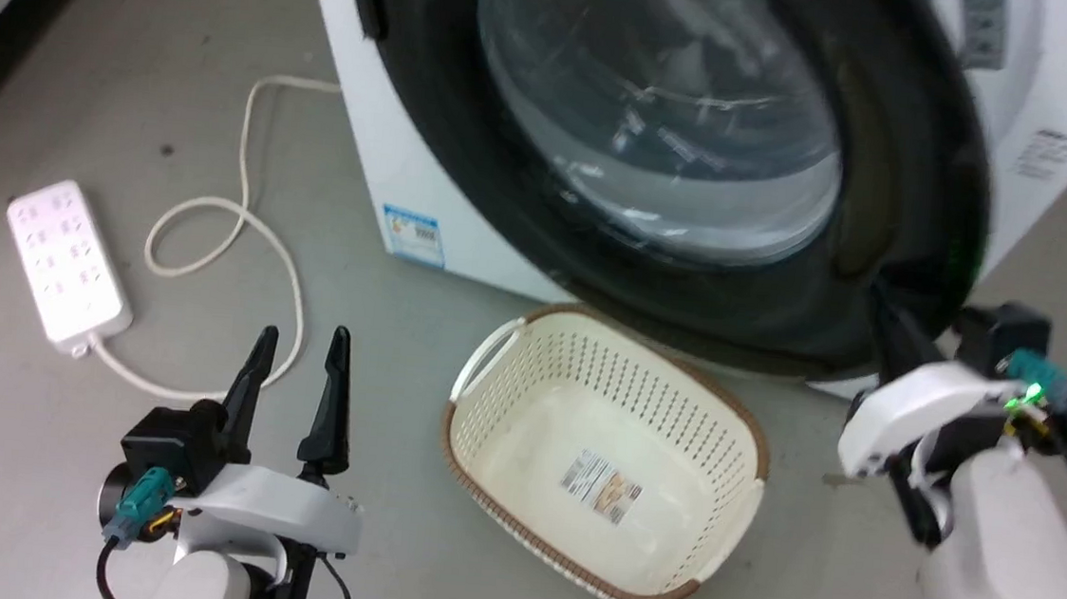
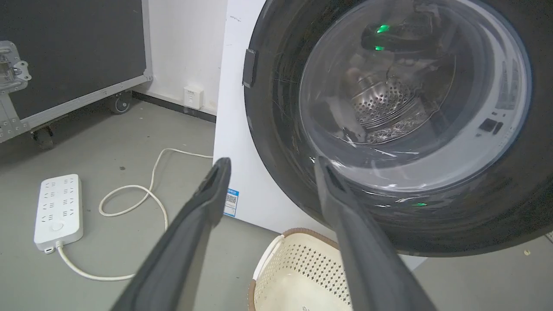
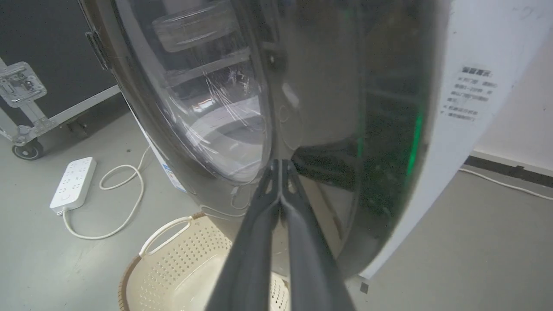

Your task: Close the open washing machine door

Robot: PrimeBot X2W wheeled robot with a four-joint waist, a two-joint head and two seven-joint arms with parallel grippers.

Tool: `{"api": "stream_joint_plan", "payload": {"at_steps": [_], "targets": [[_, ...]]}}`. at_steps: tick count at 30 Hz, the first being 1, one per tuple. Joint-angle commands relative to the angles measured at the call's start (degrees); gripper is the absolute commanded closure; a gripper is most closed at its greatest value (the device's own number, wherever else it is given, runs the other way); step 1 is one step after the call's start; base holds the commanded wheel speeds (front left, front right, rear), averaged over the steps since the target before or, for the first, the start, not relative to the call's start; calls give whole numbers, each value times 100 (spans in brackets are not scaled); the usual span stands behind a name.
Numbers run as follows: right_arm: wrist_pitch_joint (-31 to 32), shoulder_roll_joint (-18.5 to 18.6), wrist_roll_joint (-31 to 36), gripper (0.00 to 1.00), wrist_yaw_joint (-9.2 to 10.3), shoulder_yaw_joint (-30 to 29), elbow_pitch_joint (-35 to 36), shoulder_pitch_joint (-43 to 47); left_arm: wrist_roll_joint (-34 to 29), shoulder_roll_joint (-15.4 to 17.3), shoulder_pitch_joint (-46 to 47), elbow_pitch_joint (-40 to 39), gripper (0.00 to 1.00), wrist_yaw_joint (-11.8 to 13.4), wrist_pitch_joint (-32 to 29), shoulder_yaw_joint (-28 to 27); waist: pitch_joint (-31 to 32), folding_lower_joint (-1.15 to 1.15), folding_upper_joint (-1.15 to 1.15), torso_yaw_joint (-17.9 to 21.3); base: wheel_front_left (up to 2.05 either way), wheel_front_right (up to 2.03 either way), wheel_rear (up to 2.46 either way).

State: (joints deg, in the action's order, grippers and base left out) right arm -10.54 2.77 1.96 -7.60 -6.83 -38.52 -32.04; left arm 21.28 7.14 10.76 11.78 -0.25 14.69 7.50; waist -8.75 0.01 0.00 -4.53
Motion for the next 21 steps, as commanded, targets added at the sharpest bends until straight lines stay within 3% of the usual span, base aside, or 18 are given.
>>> {"api": "stream_joint_plan", "payload": {"at_steps": [1, 12, 21], "targets": [[-57, 10, 10, 100, 11, -178, -102, -214, -38, -48, 92, -49, 0, -56, 30, -32, -170, -1, 0, -113, 0, 0, 0], [-102, 260, 628, 100, 11, -1733, -732, -1646, -230, -262, 451, -187, 0, -220, 30, -86, -853, -1, 0, -358, 0, 0, 0], [-337, 289, 1012, 100, 11, -2326, -863, -2347, -353, -354, 662, -166, 0, -334, 30, -158, -1198, -1, 0, -379, 0, 0, 0]]}}
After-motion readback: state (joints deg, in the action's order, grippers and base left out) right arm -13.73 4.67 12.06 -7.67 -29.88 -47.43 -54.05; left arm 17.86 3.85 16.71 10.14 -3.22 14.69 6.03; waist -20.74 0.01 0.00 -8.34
